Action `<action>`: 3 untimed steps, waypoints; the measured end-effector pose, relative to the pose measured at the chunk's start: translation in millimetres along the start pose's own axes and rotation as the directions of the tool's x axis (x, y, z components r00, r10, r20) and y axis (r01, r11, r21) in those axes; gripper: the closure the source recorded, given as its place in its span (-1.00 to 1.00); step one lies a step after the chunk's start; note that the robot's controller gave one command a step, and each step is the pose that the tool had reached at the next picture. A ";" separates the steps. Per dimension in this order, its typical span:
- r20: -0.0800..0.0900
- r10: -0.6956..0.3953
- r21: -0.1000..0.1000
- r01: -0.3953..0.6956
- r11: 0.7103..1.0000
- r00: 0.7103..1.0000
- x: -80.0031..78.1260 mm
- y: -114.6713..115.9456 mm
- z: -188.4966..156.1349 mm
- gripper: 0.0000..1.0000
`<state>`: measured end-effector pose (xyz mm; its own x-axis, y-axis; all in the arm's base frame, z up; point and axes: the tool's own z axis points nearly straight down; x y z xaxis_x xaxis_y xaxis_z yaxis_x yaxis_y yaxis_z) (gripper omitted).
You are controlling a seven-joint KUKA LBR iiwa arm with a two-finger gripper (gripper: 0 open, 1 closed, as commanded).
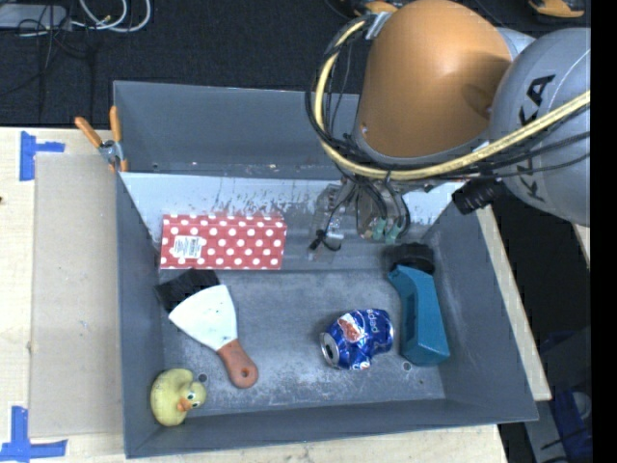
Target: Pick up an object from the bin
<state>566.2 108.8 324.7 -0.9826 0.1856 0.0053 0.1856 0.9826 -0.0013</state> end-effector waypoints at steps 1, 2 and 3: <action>0.008 -0.072 -0.001 0.072 0.997 0.997 20.8 -1.6 16.1 1.00; -0.001 -0.341 0.000 0.341 0.940 0.940 61.5 1.5 51.4 1.00; 0.001 -0.292 0.000 0.292 0.956 0.956 76.6 -4.1 65.7 1.00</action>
Offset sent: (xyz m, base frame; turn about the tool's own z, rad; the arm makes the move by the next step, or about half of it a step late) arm -0.0784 0.0182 -0.0683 -0.4070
